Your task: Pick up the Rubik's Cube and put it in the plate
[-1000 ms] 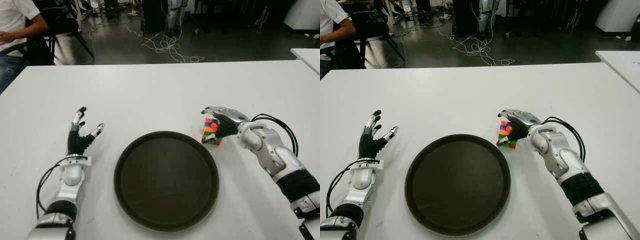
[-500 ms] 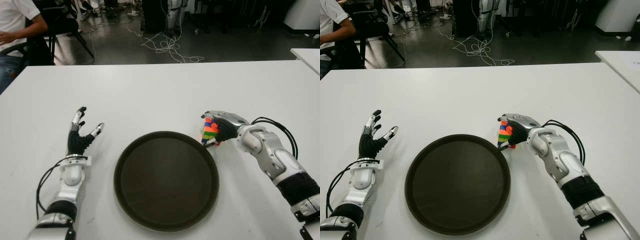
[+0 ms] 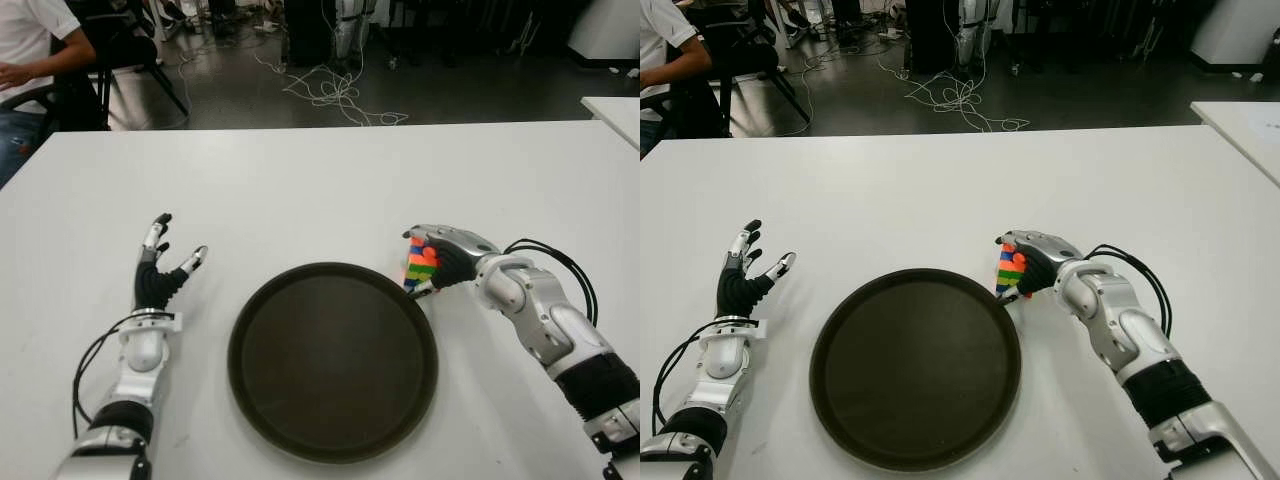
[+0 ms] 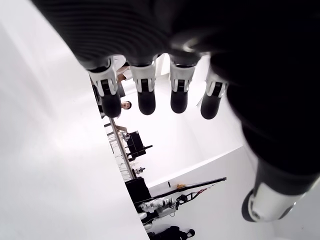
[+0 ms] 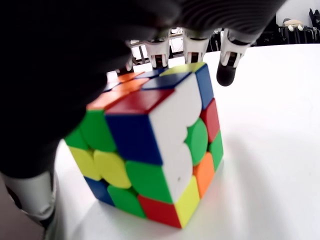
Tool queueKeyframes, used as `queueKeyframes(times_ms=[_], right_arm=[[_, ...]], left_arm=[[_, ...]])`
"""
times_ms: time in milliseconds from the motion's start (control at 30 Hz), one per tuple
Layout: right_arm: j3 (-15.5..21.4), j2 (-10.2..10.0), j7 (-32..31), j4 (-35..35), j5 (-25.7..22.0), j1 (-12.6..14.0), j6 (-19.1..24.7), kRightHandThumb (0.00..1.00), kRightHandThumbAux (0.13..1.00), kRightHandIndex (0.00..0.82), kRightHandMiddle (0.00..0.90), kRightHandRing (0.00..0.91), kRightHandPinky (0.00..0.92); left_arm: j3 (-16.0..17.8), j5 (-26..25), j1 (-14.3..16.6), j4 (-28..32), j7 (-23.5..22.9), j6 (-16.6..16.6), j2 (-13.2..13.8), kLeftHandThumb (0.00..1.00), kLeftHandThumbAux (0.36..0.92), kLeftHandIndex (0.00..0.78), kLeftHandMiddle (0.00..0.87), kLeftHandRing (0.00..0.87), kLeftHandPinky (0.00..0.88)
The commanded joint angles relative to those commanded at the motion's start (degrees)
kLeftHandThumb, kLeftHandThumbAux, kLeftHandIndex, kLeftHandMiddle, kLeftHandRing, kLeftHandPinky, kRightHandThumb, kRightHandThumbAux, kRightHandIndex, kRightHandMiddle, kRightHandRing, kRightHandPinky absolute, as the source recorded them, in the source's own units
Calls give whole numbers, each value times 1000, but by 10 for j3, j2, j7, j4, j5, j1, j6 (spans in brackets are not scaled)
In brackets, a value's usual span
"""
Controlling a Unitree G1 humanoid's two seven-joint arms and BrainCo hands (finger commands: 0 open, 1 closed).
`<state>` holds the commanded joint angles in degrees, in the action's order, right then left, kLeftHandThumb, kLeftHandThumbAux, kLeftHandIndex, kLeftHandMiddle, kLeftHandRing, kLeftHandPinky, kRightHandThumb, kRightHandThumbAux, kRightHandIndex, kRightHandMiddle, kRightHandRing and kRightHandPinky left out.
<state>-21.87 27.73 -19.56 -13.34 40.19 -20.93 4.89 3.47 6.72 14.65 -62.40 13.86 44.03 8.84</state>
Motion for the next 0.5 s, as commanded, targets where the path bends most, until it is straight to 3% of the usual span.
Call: queueKeyframes(times_ms=[300,500], right_arm=[[2,5,-7,13,1,3,29,0,638,0,0,0,0],[3,6,4,9,-2,2,23,0,594,0,0,0,0]], left_arm=[[-3,9,0,-1,8,2,3,378,693,36,70,43,21],[-3,9,1,-2,8,4,3,387,690,41,73,45,21]])
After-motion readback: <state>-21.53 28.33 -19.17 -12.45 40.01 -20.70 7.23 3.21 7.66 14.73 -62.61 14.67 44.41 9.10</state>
